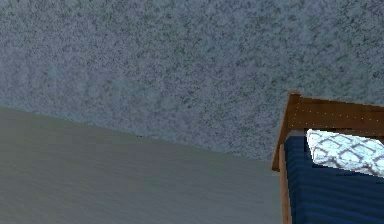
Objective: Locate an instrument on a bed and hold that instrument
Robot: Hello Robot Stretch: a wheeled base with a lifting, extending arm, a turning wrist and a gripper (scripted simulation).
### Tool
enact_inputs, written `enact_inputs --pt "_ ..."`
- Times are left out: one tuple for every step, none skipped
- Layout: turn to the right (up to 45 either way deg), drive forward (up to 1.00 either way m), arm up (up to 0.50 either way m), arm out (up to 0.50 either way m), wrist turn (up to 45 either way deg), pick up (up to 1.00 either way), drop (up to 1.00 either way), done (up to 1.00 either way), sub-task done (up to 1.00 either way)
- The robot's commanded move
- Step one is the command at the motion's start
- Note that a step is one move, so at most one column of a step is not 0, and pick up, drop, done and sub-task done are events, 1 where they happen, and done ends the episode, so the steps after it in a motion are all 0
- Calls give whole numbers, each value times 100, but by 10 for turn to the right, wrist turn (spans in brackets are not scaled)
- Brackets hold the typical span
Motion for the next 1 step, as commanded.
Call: enact_inputs --pt "0 0 0 0 0 0 0 100 0"
